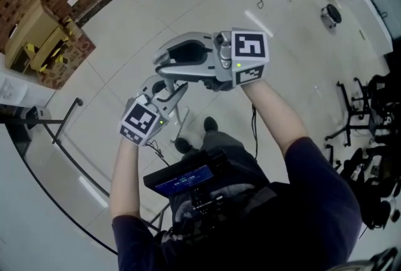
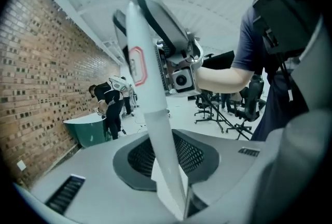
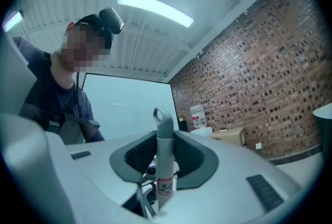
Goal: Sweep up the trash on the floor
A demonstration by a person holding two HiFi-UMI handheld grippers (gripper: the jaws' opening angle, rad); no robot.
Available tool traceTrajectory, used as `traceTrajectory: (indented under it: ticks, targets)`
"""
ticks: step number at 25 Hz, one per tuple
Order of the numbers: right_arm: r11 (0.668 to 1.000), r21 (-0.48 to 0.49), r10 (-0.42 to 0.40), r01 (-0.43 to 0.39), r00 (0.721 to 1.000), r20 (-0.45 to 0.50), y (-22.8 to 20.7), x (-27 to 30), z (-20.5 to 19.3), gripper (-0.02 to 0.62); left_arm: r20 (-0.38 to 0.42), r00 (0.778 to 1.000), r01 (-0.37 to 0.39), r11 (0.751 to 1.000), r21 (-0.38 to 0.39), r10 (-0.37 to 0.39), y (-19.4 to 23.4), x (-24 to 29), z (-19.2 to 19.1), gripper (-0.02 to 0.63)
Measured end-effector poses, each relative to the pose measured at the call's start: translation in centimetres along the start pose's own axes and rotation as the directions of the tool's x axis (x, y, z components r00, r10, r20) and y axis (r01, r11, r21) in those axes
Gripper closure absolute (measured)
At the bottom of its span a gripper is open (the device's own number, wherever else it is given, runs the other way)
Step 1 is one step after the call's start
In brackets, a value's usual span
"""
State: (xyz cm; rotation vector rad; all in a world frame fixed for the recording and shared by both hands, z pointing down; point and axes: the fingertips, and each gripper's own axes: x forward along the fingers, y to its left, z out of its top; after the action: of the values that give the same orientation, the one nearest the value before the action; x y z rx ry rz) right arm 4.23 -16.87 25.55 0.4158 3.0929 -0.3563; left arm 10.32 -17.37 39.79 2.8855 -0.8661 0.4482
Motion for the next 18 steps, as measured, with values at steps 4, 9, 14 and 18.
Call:
traceTrajectory:
  ticks: [4,9,14,18]
  targets:
    - [0.999,0.043,0.028,-0.031,0.996,0.08,0.7,-1.9,0.9,0.477,0.022,0.999,-0.048,0.996,-0.078,0.05,-0.5,-1.2,1.2,0.515]
    - [0.999,0.007,0.052,-0.053,0.995,0.082,-0.7,-2.8,0.4,0.477,-0.03,0.983,-0.183,0.983,-0.02,0.182,2.1,0.0,-0.1,0.536]
    - [0.986,-0.056,0.157,-0.155,0.987,0.036,0.4,-2.6,-0.5,0.469,-0.021,0.968,-0.251,0.968,0.003,0.251,3.3,2.3,0.6,0.601]
    - [0.97,-0.116,0.216,-0.215,0.976,-0.004,0.7,-5.1,0.1,0.469,-0.077,0.966,-0.244,0.969,0.037,0.247,2.5,6.1,1.4,0.602]
